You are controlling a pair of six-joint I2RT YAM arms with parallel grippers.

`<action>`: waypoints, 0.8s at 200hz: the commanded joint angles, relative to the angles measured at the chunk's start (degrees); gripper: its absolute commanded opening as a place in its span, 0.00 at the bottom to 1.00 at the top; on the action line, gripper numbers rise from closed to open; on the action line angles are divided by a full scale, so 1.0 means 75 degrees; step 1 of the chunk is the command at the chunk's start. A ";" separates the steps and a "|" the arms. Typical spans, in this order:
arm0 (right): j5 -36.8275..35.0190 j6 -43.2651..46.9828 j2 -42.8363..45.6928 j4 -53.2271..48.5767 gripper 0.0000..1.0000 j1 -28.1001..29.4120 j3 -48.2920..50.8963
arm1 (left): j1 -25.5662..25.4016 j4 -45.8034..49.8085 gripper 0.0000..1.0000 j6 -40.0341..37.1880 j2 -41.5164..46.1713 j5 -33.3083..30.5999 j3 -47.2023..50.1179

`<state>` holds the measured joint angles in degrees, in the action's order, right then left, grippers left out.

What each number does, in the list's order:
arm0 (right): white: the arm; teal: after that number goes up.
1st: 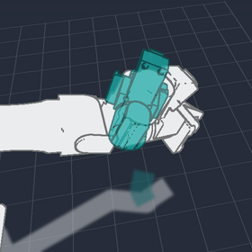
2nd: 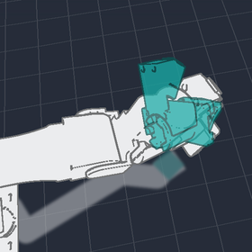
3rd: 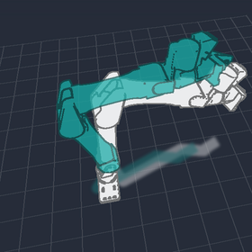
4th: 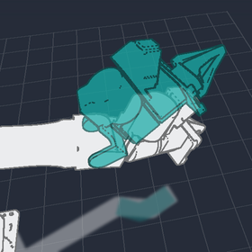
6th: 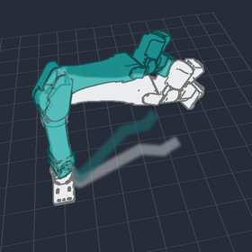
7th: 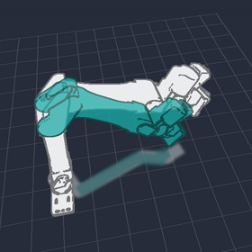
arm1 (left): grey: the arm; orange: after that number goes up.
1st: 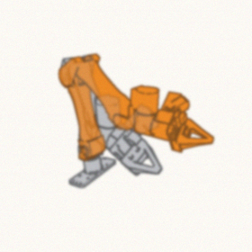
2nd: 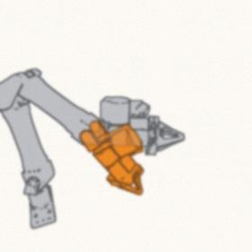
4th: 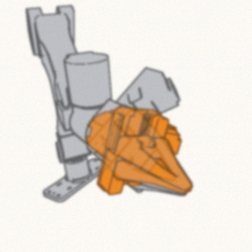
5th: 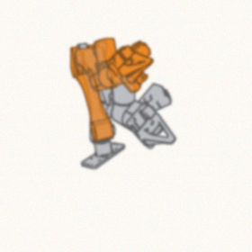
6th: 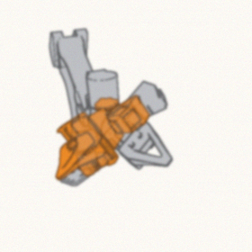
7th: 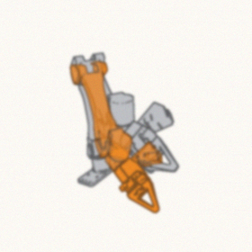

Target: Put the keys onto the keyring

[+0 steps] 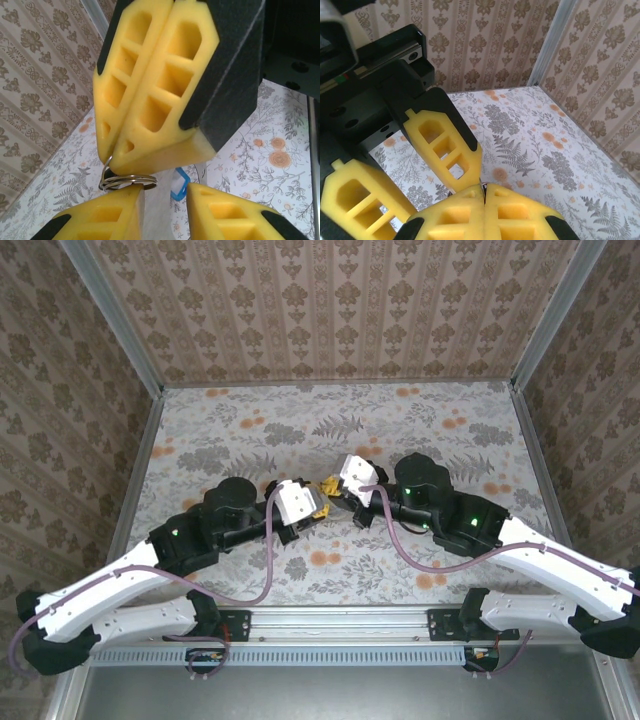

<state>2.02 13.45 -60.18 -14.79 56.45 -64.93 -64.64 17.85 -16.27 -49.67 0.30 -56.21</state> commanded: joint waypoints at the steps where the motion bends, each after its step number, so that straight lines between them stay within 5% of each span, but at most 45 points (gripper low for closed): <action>1: -0.0173 -0.0327 0.0079 0.0605 0.00 -0.0050 0.0076 | -0.0088 -0.0540 0.29 0.0174 -0.0028 -0.0299 0.0052; 119: -0.0211 -0.0656 0.0173 0.0916 0.00 -0.0061 0.0383 | -0.0147 -0.1587 0.25 0.0217 -0.0208 -0.1124 0.0300; 160: -0.0062 -0.0708 0.0193 0.0991 0.00 -0.0061 0.0442 | -0.0142 -0.1834 0.11 0.0192 -0.0256 -0.1352 0.0387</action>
<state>-0.47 9.85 -59.83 -9.85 55.61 -62.24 -65.30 9.41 -15.35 -51.27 -7.84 -53.80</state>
